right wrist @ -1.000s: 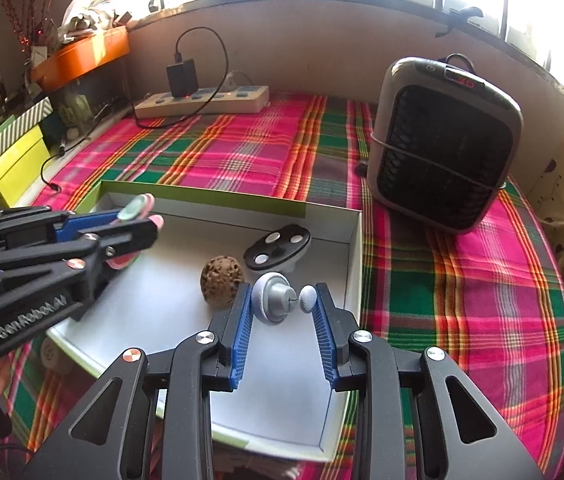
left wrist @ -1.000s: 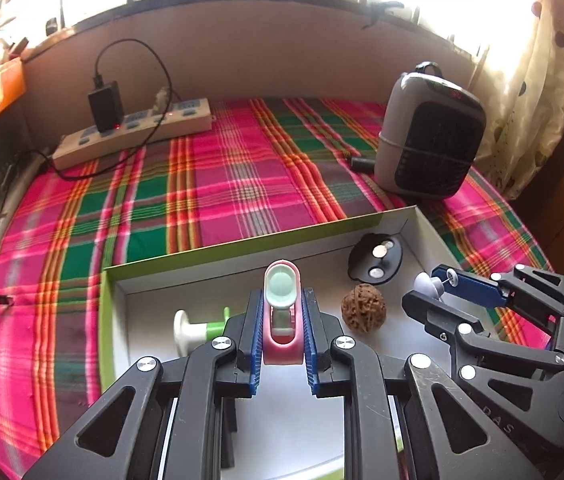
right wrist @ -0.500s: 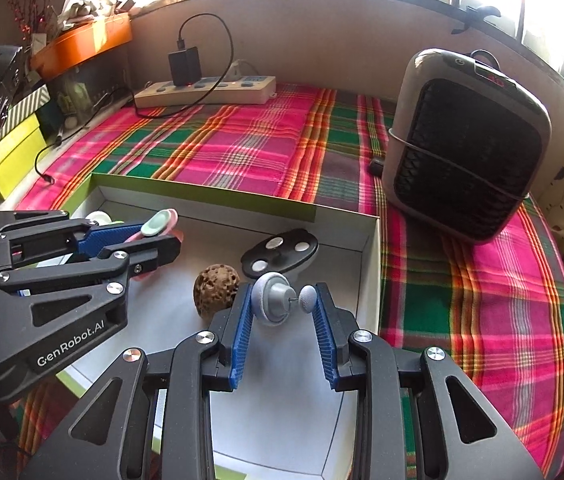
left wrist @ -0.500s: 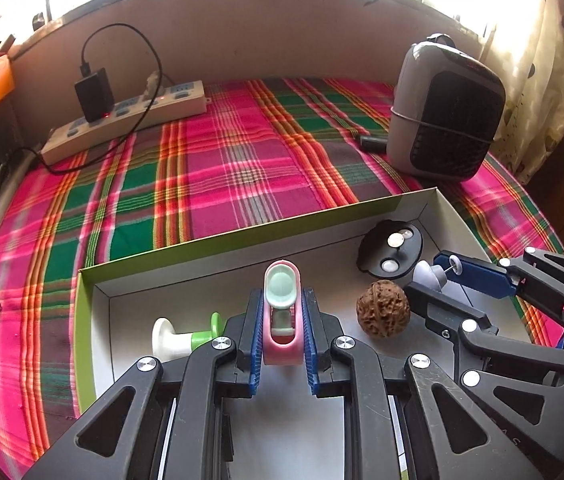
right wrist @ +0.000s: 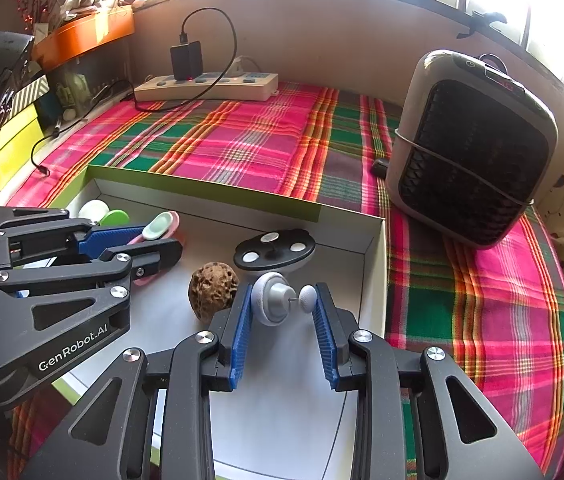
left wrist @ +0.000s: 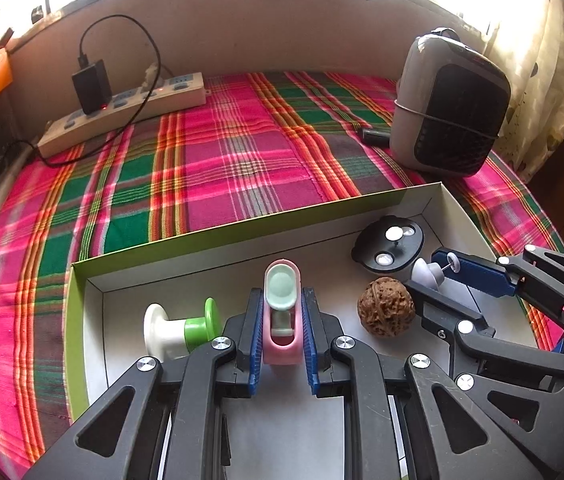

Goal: Organize objects
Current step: 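Lift and carry the pink-and-mint clip and white dome knob into the white tray, then lower both held objects into the tray and open both grippers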

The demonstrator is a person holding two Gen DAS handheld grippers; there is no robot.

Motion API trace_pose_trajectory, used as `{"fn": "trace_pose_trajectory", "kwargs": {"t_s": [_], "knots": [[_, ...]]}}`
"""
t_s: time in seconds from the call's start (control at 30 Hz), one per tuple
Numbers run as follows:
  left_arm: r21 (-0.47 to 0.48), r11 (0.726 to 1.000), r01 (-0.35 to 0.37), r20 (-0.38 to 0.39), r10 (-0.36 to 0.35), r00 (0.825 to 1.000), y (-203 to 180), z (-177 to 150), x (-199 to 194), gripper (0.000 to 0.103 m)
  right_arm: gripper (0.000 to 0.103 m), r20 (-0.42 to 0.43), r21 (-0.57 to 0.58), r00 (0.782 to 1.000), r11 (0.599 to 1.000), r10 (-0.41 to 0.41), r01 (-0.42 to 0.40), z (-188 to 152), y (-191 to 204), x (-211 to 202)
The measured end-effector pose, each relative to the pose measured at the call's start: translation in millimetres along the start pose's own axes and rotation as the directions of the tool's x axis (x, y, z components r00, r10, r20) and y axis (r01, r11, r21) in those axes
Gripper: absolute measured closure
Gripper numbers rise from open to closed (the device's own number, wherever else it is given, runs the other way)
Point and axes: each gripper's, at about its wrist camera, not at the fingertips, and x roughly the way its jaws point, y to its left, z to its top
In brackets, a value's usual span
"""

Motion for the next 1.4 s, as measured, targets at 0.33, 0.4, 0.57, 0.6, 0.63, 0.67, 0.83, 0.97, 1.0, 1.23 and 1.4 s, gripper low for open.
{"fn": "trace_pose_trajectory", "kwargs": {"t_s": [0.33,0.4,0.57,0.6,0.63,0.67,0.83,0.97,1.0,1.23,1.4], "knots": [[0.003,1.0,0.006,-0.003,-0.006,1.0,-1,0,1,0.083,0.071,-0.004,-0.006,1.0,1.0,-0.012,0.012,0,3,1],[0.005,1.0,0.009,-0.004,-0.009,1.0,-1,0,1,0.081,0.071,-0.004,-0.007,1.0,1.0,-0.013,0.013,0,3,1],[0.001,1.0,0.009,-0.005,-0.009,1.0,-2,-1,0,0.078,0.071,-0.001,-0.006,1.0,1.0,-0.017,0.017,0,3,0],[0.002,1.0,0.009,-0.005,-0.009,1.0,-2,-1,0,0.078,0.071,0.001,-0.005,1.0,1.0,-0.019,0.019,0,3,0],[0.004,1.0,0.009,-0.006,-0.009,1.0,-2,-1,0,0.077,0.071,0.002,-0.005,1.0,1.0,-0.021,0.021,0,3,0],[0.004,1.0,0.008,-0.006,-0.008,1.0,-2,-2,-1,0.077,0.071,0.003,-0.005,1.0,1.0,-0.023,0.023,0,3,0],[-0.001,1.0,0.01,0.002,-0.01,1.0,-3,-3,-4,0.076,0.066,0.009,0.001,1.0,1.0,-0.029,0.029,0,2,-2],[-0.003,1.0,0.008,0.012,-0.008,1.0,-3,-5,-11,0.075,0.065,0.017,0.007,0.999,0.999,-0.034,0.034,0,2,-6],[-0.005,1.0,0.009,0.014,-0.009,1.0,-3,-5,-13,0.075,0.065,0.02,0.009,0.999,0.999,-0.032,0.032,-1,2,-8],[-0.009,1.0,-0.007,0.038,0.007,0.999,-3,-11,-30,0.074,0.065,0.038,0.023,0.999,0.999,-0.039,0.038,-5,4,-20],[-0.004,1.0,-0.013,0.058,0.013,0.998,-5,-17,-44,0.074,0.057,0.054,0.041,0.998,0.998,-0.043,0.041,-8,4,-32]]}}
